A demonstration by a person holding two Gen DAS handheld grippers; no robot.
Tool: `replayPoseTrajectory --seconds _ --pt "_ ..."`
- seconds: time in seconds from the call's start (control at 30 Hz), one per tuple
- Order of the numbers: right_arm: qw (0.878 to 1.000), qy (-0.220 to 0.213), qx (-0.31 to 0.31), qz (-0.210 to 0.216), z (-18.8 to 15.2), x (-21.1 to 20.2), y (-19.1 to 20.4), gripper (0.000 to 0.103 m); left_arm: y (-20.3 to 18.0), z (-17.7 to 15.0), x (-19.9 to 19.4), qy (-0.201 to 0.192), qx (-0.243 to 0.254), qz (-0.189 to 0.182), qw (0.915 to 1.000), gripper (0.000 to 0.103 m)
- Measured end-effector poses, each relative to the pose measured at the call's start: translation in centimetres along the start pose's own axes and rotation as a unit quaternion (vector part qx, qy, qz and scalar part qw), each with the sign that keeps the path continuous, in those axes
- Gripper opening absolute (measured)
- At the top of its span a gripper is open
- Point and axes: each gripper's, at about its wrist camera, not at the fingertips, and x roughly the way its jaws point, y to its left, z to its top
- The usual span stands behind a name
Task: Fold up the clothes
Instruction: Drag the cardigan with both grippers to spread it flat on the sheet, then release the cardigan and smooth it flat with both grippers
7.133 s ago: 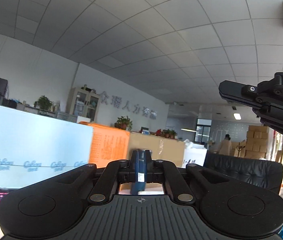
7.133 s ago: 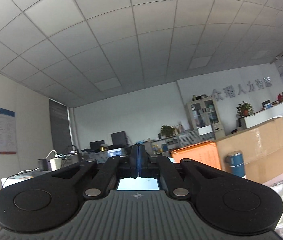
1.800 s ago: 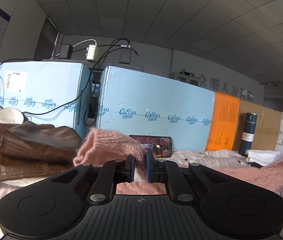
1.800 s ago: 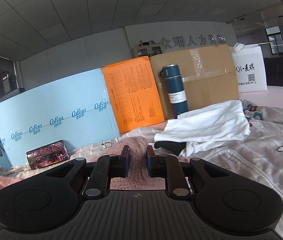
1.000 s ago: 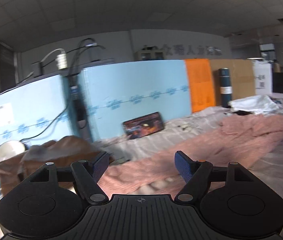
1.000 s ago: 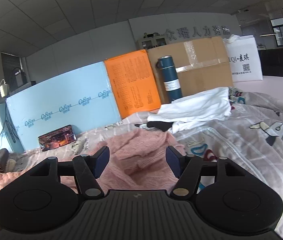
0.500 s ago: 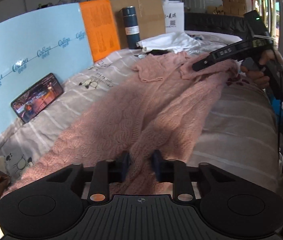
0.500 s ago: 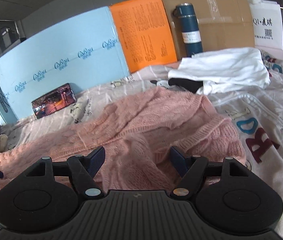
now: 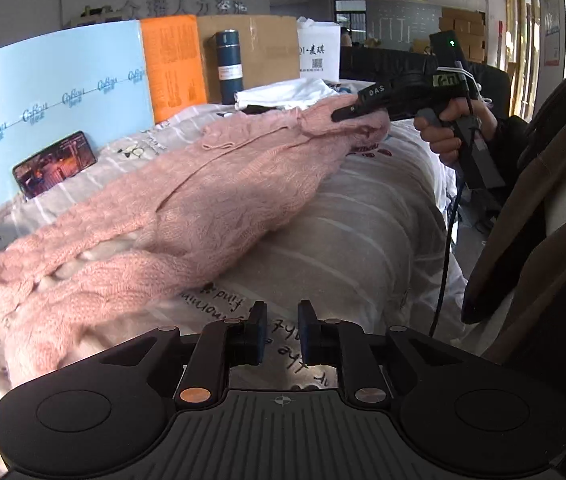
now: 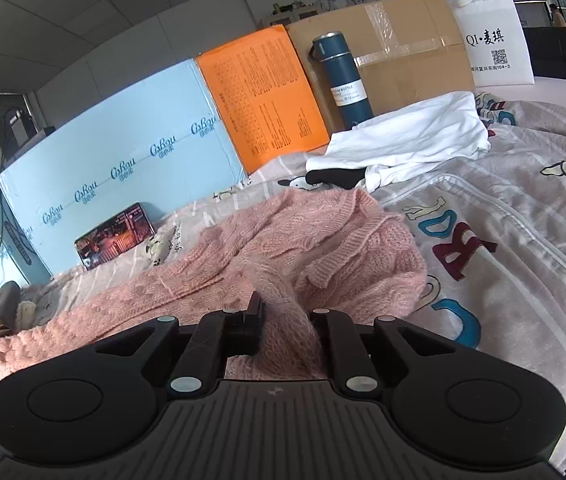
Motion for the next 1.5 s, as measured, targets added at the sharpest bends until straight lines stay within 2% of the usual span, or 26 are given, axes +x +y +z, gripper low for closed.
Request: replayPoseTrajectory --seconds 0.1,0.13,0.2,0.23,0.27,0.3,0.37,0.4,0.43,0.47,0.5,0.6,0.67,0.7,0.73,0.77,0.83,0.87,0.97,1.0,1.1,1.23,1.3,1.37,1.4,1.5 --pt "1.0 -0.003 -0.002 0.009 -0.3 -1.1 -0.3 0.011 1.0 0.7 -1.4 -0.057 -0.03 0.056 0.9964 0.022" --pt "1.0 0.0 -0.003 0.01 -0.4 -1.2 -0.4 0.011 1.8 1.1 -1.8 -0.075 -0.043 0.081 0.993 0.026" --pt "1.0 0.008 -0.016 0.014 -0.7 -1.4 -0.2 0.011 3.7 2.2 -1.8 -0.076 -0.085 0.146 0.9826 0.033" --pt "0.999 0.012 -0.025 0.016 -1.0 -1.6 0.0 0.011 5.0 2.9 -1.4 -0.062 -0.125 0.192 0.9714 0.039" --pt "0.999 0.016 -0.035 0.018 -1.2 -1.7 0.1 0.011 6.1 3.4 -1.1 -0.051 -0.17 0.223 0.9585 0.045" --pt "0.999 0.02 -0.045 0.019 -1.5 -1.9 0.2 0.014 7.1 3.6 -0.9 -0.042 -0.218 0.243 0.9443 0.046" --pt "0.998 0.023 -0.063 0.022 -2.1 -2.3 0.3 0.018 9.1 4.1 -0.5 -0.024 -0.313 0.28 0.9073 0.047" --pt "0.997 0.023 -0.07 0.025 -2.3 -2.5 0.4 0.025 9.9 4.1 -0.3 -0.016 -0.351 0.278 0.8942 0.047" --pt "0.997 0.022 -0.073 0.031 -2.5 -2.7 0.4 0.031 10.3 3.9 -0.1 -0.009 -0.373 0.262 0.8901 0.05" --pt "0.996 0.02 -0.074 0.037 -2.5 -2.8 0.4 0.042 10.4 3.7 0.2 0.0 -0.385 0.248 0.8889 0.057" --pt "0.996 0.017 -0.076 0.043 -2.4 -2.8 0.5 0.045 10.4 3.5 0.7 0.008 -0.393 0.239 0.888 0.058" --pt "0.995 0.015 -0.079 0.056 -2.2 -2.5 0.7 0.054 10.0 2.6 2.0 0.026 -0.396 0.234 0.8875 0.057" --pt "0.995 0.019 -0.078 0.06 -2.2 -1.8 0.9 0.054 9.6 2.1 2.7 0.033 -0.39 0.238 0.889 0.052" --pt "0.995 0.021 -0.077 0.062 -2.2 -1.6 0.9 0.055 9.1 2.0 3.1 0.036 -0.37 0.242 0.896 0.049" --pt "0.995 0.023 -0.076 0.063 -2.2 -1.4 1.0 0.055 8.4 2.1 3.4 0.04 -0.339 0.245 0.9074 0.032" --pt "0.995 0.025 -0.074 0.065 -2.4 -1.2 0.9 0.056 8.1 2.1 3.5 0.037 -0.316 0.247 0.9152 0.022" --pt "0.995 0.028 -0.068 0.067 -2.7 -1.0 0.5 0.057 7.6 2.1 3.3 0.022 -0.284 0.25 0.9254 0.012" --pt "0.995 0.029 -0.064 0.067 -2.8 -1.0 0.3 0.057 7.3 2.2 3.0 0.002 -0.268 0.254 0.9292 0.011" --pt "0.995 0.027 -0.058 0.07 -2.9 -1.0 0.1 0.057 6.1 3.2 0.8 -0.091 -0.205 0.273 0.9355 0.011" --pt "0.996 0.026 -0.058 0.07 -2.9 -1.0 0.0 0.057 5.5 3.6 0.2 -0.111 -0.179 0.279 0.9367 0.011" --pt "0.996 0.025 -0.056 0.07 -3.0 -1.2 0.0 0.057 4.3 3.2 -0.8 -0.131 -0.139 0.288 0.9383 0.012" --pt "0.996 0.024 -0.053 0.074 -3.1 -1.3 -0.3 0.057 3.2 0.0 -1.5 -0.081 -0.151 0.299 0.9387 0.015" --pt "0.995 0.025 -0.055 0.074 -3.1 -1.4 -0.3 0.057 2.8 -2.1 -2.2 -0.048 -0.174 0.299 0.937 0.015" --pt "0.995 0.027 -0.057 0.074 -3.0 -1.4 -0.2 0.057 2.5 -3.8 -3.3 -0.029 -0.206 0.286 0.9352 0.02" --pt "0.995 0.028 -0.059 0.074 -2.9 -1.4 -0.2 0.058 2.3 -4.3 -3.8 -0.029 -0.217 0.282 0.9339 0.021" --pt "0.995 0.029 -0.057 0.075 -2.9 -1.3 -0.2 0.059 1.7 -5.0 -5.7 -0.051 -0.245 0.277 0.9279 0.033"
